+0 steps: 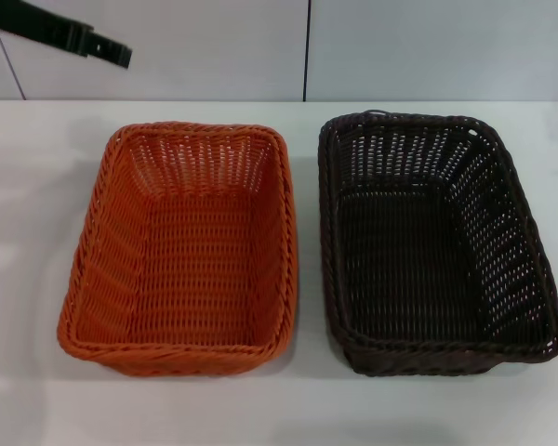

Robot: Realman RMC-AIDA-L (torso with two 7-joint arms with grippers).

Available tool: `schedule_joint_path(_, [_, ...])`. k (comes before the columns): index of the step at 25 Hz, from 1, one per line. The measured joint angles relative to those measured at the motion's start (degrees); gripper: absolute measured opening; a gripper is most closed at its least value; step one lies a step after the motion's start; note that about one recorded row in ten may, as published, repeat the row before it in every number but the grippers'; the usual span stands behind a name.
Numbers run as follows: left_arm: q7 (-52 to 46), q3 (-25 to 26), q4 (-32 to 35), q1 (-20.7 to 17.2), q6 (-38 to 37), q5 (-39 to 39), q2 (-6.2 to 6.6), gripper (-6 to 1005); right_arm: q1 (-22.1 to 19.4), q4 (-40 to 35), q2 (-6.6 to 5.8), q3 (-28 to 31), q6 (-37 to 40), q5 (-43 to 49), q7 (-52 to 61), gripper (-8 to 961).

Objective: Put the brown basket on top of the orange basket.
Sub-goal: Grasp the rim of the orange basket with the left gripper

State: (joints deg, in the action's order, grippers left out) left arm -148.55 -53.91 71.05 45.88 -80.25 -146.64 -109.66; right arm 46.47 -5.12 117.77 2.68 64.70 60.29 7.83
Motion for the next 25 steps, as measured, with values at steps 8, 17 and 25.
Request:
schedule_joint_path(8, [-6.96, 0.66, 2.72, 0.38, -7.16, -5.72, -2.65, 818, -0.08, -0.16, 0.07, -0.12, 1.31, 0.00, 0.00, 588])
schedule_joint_path(17, [-8.07, 0.67, 2.81, -3.61, -7.98, -9.62, -7.22, 815, 0.17, 0.10, 0.36, -0.24, 2.20, 0.41, 0.00, 588])
schedule_joint_path(25, [-8.32, 0.96, 2.30, -6.16, -6.32, -10.04, -7.81, 812, 0.09, 0.53, 0.53, -0.31, 2.28, 0.54, 0.00, 588])
